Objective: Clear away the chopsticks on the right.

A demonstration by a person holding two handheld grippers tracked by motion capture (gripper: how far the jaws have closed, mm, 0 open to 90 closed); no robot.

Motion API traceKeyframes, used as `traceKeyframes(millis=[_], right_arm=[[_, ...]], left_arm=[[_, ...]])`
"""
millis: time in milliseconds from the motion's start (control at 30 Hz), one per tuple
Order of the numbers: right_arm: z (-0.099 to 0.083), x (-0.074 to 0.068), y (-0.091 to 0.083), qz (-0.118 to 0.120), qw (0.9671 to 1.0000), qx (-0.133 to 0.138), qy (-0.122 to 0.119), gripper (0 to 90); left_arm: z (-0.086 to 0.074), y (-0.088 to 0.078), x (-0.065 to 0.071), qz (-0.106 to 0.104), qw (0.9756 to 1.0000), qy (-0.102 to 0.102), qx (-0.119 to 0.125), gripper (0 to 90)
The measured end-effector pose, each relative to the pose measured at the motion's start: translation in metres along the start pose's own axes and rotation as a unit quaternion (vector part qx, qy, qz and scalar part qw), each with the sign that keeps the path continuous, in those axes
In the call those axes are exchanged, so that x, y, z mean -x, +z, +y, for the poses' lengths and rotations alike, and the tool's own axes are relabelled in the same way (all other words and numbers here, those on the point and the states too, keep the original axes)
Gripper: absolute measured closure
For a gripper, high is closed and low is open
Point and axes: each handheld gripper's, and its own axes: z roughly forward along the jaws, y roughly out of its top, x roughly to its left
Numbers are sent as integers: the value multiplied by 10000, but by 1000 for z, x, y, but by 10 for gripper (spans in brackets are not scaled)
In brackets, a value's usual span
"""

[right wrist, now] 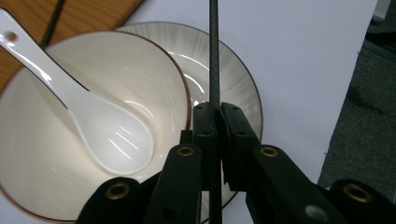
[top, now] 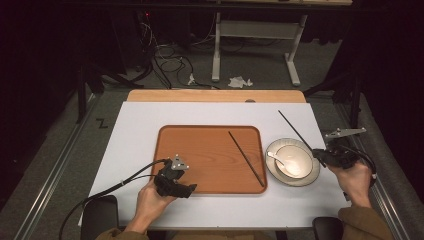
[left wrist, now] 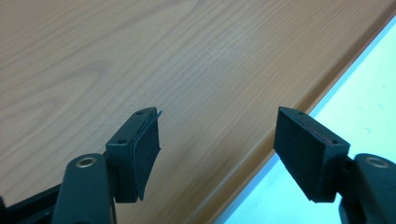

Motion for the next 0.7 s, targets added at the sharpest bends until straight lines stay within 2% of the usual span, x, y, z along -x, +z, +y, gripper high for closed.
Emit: traceKeyframes(millis=[133,167,200,233,267,367,567,600,633,700], right_arm=[[7,-10,-9,29,10000,77,21,864],[10,-17,-13,71,9999,110,-50,864],[10,-17,-13,71,9999,110,-50,864],[14,-24,-16,95,9998,137,-135,864],[14,-24,-16,95,9998,137,-135,864],[19,-38,-21,184,9993,198,-247,864],[25,-56,-25,311,9983,278,-407,864],[27,-63,-25,383,9972,289,-569,864],[27,-63,-25,383,9972,289,-569,864],[29,-72,-24,459,9962,284,-688,863]], left_arm=[[0,-1,0,19,10000,17,12,312],[0,-1,0,19,10000,14,16,312],[0,-1,0,20,10000,12,13,312],[0,-1,0,17,10000,10,9,312],[0,-1,0,14,10000,6,3,312],[0,-1,0,13,10000,10,2,312],[0,-1,0,12,10000,8,7,312],[0,-1,0,8,10000,8,2,312],[0,0,0,6,10000,7,-1,312],[0,-1,0,11,10000,12,5,312]])
